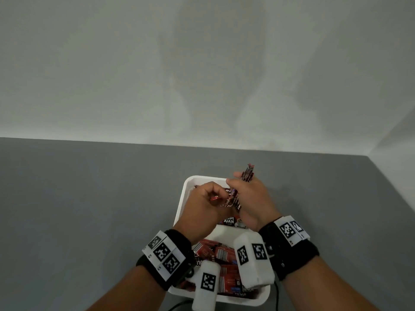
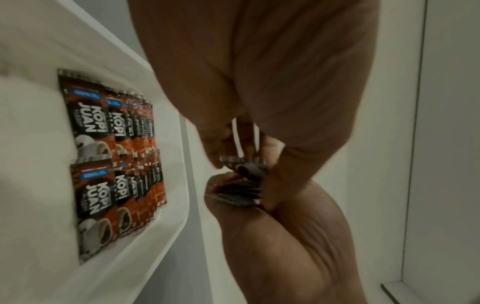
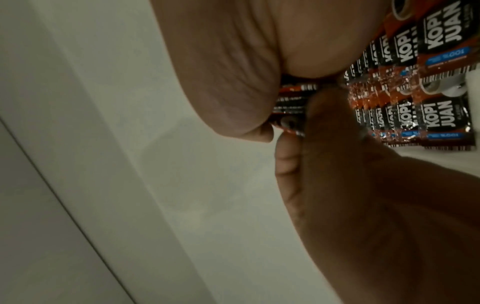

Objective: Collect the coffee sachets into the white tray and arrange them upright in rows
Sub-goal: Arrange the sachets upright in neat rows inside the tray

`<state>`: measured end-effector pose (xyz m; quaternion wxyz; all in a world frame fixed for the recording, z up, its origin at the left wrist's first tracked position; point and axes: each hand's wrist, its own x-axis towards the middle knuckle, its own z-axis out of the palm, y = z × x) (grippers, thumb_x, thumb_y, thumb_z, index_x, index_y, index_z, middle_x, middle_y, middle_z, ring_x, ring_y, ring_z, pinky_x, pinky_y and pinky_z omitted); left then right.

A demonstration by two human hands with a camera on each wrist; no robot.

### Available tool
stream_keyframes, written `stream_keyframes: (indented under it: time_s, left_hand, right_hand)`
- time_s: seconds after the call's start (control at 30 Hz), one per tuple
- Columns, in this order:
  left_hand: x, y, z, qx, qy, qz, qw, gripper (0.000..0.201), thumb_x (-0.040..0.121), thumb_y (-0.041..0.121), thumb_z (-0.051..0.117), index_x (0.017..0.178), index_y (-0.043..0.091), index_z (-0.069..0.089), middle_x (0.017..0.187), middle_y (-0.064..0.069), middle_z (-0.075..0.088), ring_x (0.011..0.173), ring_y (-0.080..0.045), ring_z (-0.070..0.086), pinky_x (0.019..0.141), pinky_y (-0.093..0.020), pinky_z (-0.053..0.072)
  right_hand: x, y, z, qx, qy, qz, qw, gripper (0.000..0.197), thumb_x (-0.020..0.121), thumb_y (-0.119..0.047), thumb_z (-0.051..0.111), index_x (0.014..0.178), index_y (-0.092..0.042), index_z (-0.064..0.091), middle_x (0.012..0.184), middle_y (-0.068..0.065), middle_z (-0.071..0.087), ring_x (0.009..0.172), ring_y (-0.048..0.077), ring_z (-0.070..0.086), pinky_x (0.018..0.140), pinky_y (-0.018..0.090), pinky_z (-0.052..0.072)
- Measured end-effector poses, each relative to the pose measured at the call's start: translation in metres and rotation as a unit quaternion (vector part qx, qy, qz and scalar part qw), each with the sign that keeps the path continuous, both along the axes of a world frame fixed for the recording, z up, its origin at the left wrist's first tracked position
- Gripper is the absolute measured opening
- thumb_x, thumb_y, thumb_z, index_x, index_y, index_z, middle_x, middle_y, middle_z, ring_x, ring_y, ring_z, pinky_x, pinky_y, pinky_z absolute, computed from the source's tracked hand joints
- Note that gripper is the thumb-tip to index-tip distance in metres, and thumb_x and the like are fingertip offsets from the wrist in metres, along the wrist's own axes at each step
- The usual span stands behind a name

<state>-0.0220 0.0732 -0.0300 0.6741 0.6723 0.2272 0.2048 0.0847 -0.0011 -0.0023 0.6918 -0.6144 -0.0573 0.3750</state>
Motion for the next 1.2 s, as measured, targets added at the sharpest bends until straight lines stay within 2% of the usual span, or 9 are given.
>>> stream_keyframes:
  time_s: [0.13, 0.27, 0.4, 0.47, 0.57, 0.63, 0.7, 0.93, 1.2]
  left_hand:
    - [0.009, 0.003, 0.001, 0.061, 0.054, -0.007, 0.997, 0.017, 0.083, 0.007, 0.077, 0.080, 0.003, 0.061, 0.077, -0.015, 0.071, 0.067, -0.020, 0.064, 0.069, -0.044, 0.054]
    - [0.009, 0.003, 0.002, 0.124, 0.041, -0.030, 0.991, 0.027, 0.075, 0.034, 0.070, 0.070, 0.019, 0.049, 0.074, -0.018, 0.064, 0.065, -0.029, 0.059, 0.067, -0.050, 0.053]
    - [0.010, 0.000, 0.000, 0.111, 0.012, -0.031, 0.993, 0.029, 0.079, 0.034, 0.068, 0.069, 0.022, 0.044, 0.066, -0.016, 0.055, 0.060, -0.031, 0.051, 0.059, -0.047, 0.047]
    - [0.012, 0.004, -0.001, 0.047, -0.002, -0.023, 0.999, 0.030, 0.081, 0.030, 0.071, 0.071, 0.018, 0.045, 0.065, -0.014, 0.054, 0.061, -0.028, 0.051, 0.059, -0.044, 0.045]
    - [0.012, 0.010, -0.001, -0.075, -0.029, -0.014, 0.997, 0.030, 0.094, 0.010, 0.067, 0.076, 0.002, 0.045, 0.069, -0.016, 0.058, 0.061, -0.025, 0.056, 0.059, -0.035, 0.048]
    - [0.009, 0.011, 0.003, -0.168, -0.058, -0.034, 0.983, 0.025, 0.097, 0.003, 0.062, 0.077, 0.002, 0.046, 0.071, -0.014, 0.058, 0.058, -0.020, 0.057, 0.055, -0.030, 0.049]
    - [0.009, 0.012, 0.005, -0.223, -0.072, -0.054, 0.971, 0.022, 0.094, 0.010, 0.065, 0.089, -0.006, 0.050, 0.085, -0.020, 0.055, 0.064, -0.024, 0.058, 0.059, -0.032, 0.052]
    - [0.010, 0.007, 0.011, -0.276, -0.083, -0.086, 0.954, 0.056, 0.093, 0.024, 0.066, 0.113, -0.023, 0.044, 0.096, -0.023, 0.062, 0.077, -0.025, 0.067, 0.068, -0.031, 0.058]
    - [0.006, 0.011, 0.017, -0.326, -0.064, -0.118, 0.936, 0.040, 0.100, 0.010, 0.058, 0.134, -0.009, 0.050, 0.114, -0.026, 0.065, 0.098, -0.031, 0.071, 0.080, -0.035, 0.060]
  right_hand:
    - [-0.003, 0.002, -0.005, 0.006, 0.043, 0.008, 0.999, 0.011, 0.098, -0.010, 0.061, 0.105, -0.002, 0.064, 0.084, 0.016, 0.064, 0.080, 0.032, 0.066, 0.080, 0.047, 0.057]
    - [-0.008, 0.000, -0.005, 0.003, 0.022, 0.052, 0.998, 0.015, 0.099, -0.016, 0.058, 0.092, -0.003, 0.064, 0.082, 0.017, 0.065, 0.079, 0.027, 0.069, 0.077, 0.040, 0.056]
    - [-0.004, -0.003, -0.002, 0.001, 0.035, 0.105, 0.994, 0.031, 0.099, -0.022, 0.056, 0.070, -0.010, 0.056, 0.077, 0.013, 0.061, 0.079, 0.027, 0.063, 0.074, 0.036, 0.049]
    - [-0.003, -0.006, -0.001, 0.015, 0.033, 0.137, 0.990, 0.025, 0.097, -0.032, 0.060, 0.093, -0.007, 0.063, 0.092, 0.014, 0.069, 0.087, 0.025, 0.067, 0.076, 0.037, 0.052]
    - [0.010, -0.019, -0.002, -0.045, -0.162, 0.193, 0.967, 0.101, 0.070, -0.056, 0.080, 0.154, -0.028, 0.032, 0.151, -0.001, 0.044, 0.136, 0.013, 0.047, 0.102, 0.032, 0.046]
    - [0.017, -0.027, 0.004, -0.079, -0.320, 0.265, 0.906, 0.138, 0.050, -0.057, 0.092, 0.159, -0.041, 0.009, 0.161, -0.015, 0.025, 0.147, 0.003, 0.028, 0.113, 0.027, 0.036]
    - [0.021, -0.030, 0.004, -0.088, -0.394, 0.333, 0.852, 0.152, 0.042, -0.054, 0.099, 0.159, -0.040, 0.004, 0.162, -0.015, 0.023, 0.147, 0.002, 0.028, 0.115, 0.027, 0.037]
    - [0.015, -0.029, 0.006, -0.080, -0.448, 0.323, 0.830, 0.138, 0.056, -0.024, 0.098, 0.159, -0.034, 0.008, 0.148, -0.013, 0.032, 0.131, -0.002, 0.044, 0.100, 0.021, 0.048]
    - [0.015, -0.027, 0.004, -0.094, -0.471, 0.354, 0.802, 0.141, 0.054, -0.028, 0.097, 0.160, -0.037, 0.004, 0.153, -0.011, 0.034, 0.136, 0.003, 0.041, 0.104, 0.025, 0.046]
